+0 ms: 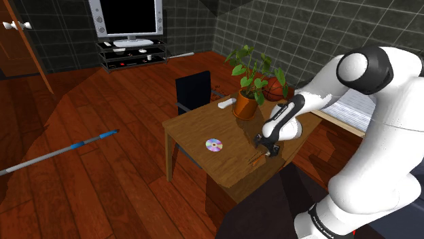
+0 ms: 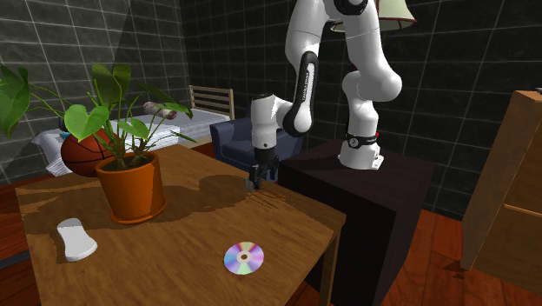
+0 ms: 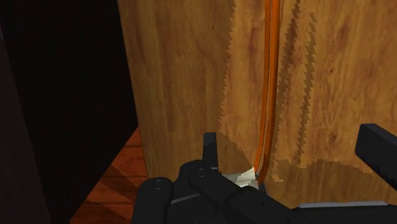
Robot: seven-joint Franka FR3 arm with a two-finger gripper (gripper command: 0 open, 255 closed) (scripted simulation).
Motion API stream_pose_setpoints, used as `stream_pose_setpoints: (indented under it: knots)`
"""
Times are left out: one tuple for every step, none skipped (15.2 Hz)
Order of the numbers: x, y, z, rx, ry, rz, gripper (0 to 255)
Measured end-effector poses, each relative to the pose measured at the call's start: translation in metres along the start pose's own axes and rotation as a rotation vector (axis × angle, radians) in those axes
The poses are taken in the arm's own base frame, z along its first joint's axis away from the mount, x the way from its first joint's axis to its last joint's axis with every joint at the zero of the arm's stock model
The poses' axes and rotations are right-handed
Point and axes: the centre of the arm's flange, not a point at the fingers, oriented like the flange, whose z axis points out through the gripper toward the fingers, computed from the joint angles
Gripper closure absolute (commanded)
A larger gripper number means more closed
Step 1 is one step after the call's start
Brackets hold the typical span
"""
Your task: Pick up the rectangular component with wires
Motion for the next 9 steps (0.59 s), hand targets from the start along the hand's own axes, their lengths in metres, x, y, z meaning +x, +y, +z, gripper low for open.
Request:
stream_pose_setpoints:
  knots:
    - [0.001, 0.001, 0.006, 0.0, -0.001, 0.006, 0]
    - [0.002, 0.002, 0.012, 0.0, -0.001, 0.01, 0]
    - [0.001, 0.002, 0.019, 0.0, -0.001, 0.011, 0]
    - [0.002, 0.002, 0.024, 0.0, -0.001, 0.012, 0]
    - [0.002, 0.003, 0.03, 0.0, -0.001, 0.013, 0]
    - [0.002, 0.002, 0.035, 0.0, -0.001, 0.013, 0]
    - [0.002, 0.002, 0.038, 0.0, -0.001, 0.013, 0]
    - [0.003, 0.002, 0.04, 0.0, -0.001, 0.013, 255]
    - [0.003, 0.002, 0.041, 0.0, -0.001, 0.013, 255]
